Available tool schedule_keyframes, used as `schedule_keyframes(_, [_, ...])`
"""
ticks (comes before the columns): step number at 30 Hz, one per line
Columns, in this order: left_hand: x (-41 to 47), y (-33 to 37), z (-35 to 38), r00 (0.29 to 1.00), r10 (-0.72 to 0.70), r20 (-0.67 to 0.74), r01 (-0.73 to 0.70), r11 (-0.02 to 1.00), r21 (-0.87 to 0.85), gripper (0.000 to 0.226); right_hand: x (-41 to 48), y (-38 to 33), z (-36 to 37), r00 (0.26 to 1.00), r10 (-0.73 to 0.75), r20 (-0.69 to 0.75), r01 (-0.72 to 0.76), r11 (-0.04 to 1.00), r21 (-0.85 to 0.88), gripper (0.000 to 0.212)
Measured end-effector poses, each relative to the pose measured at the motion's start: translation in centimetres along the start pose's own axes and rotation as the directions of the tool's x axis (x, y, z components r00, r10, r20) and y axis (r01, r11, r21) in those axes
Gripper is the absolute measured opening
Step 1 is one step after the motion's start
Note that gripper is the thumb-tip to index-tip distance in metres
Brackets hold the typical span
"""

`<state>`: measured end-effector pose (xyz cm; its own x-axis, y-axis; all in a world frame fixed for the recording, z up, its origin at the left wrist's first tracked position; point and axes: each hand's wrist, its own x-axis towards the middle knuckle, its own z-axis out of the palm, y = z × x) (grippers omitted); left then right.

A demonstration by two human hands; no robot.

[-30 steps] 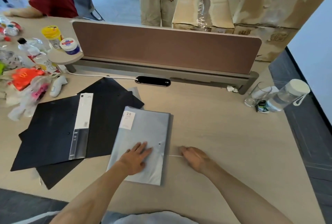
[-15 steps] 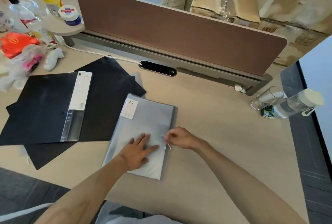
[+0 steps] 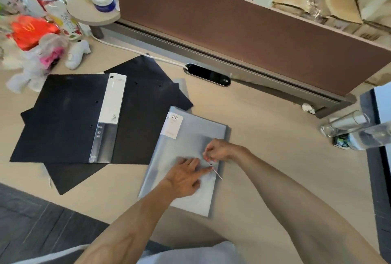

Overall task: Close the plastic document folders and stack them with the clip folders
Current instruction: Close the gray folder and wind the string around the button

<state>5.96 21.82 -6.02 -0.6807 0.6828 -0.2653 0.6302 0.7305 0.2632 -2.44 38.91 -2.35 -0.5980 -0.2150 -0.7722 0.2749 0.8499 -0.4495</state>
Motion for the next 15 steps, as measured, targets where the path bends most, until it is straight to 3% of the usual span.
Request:
schedule_keyframes(3, [0.2, 0.1, 0.2, 0.999, -0.02, 0.05, 0.023, 0.998, -0.05, 0.062, 0.4, -0.4, 0.1, 0.999, 0.037, -0.028, -0.039, 0.996, -0.082, 0.022])
schedule_keyframes(9, [0.4, -0.5, -0.1, 0.998, -0.009, 0.059, 0.012, 0.999, -0.041, 0.066, 0.6, -0.5, 0.3, 0.998, 0.04, -0.044, -0.042, 0.997, -0.063, 0.009])
schedule_keyframes(15, [0.2, -1.0, 0.0, 0.999, 0.046, 0.005, -0.046, 0.997, -0.056, 0.068, 0.6, -0.3, 0.3, 0.992, 0.028, -0.125, -0.032, 0.999, -0.031, 0.018])
